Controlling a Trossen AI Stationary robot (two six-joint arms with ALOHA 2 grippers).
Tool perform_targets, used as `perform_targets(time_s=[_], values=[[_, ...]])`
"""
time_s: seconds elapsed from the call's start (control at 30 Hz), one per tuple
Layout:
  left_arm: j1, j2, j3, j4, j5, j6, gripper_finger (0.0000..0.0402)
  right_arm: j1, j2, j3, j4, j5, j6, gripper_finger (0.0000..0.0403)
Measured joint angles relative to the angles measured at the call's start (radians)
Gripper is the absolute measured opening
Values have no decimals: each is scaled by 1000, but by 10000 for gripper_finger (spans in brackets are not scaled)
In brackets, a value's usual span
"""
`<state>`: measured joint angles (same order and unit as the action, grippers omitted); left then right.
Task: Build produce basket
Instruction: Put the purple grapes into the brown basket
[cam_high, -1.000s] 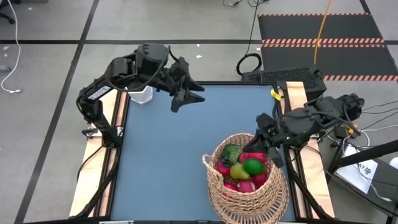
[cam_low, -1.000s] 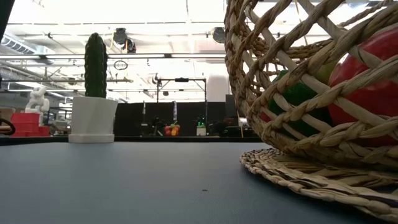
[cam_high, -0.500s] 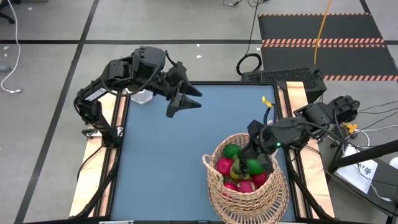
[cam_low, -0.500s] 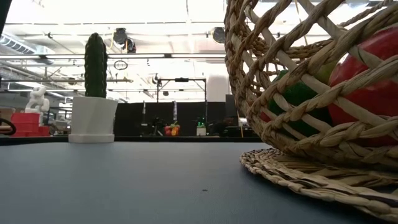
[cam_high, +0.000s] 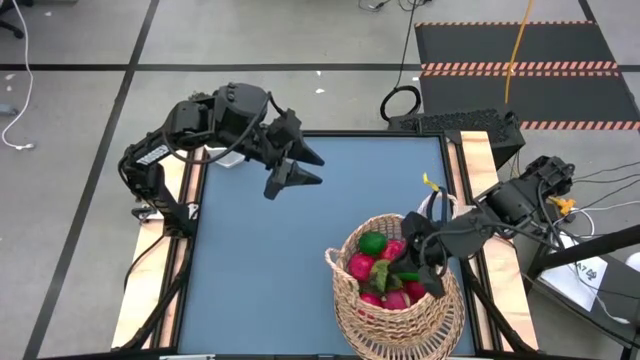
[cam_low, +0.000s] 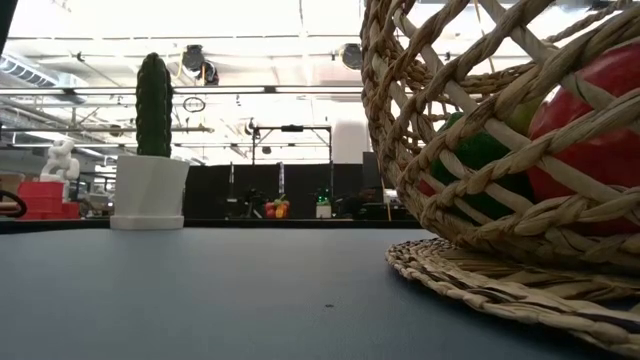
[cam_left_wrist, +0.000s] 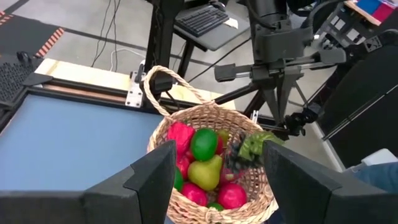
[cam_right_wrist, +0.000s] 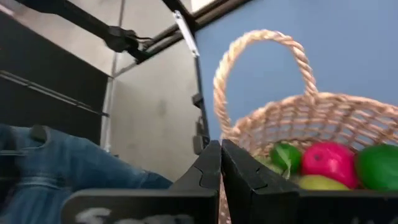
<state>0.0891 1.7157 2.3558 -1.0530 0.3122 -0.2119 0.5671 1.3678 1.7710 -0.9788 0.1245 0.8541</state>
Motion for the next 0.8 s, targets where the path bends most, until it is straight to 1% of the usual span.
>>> perform_targets(time_s=[0.2, 0.47, 0.6, 0.8], values=[[0, 0, 0, 2, 0, -10, 239, 7, 0, -65, 21, 9, 25, 0], [0, 0, 0, 8, 0, -27, 239, 6, 0, -192, 180, 2, 24, 0], [0, 0, 0, 9, 0, -29, 239, 6, -2, -247, 202, -35, 47, 0], [0, 0, 0, 9, 0, -29, 239, 6, -6, -308, 185, -148, 91, 0]])
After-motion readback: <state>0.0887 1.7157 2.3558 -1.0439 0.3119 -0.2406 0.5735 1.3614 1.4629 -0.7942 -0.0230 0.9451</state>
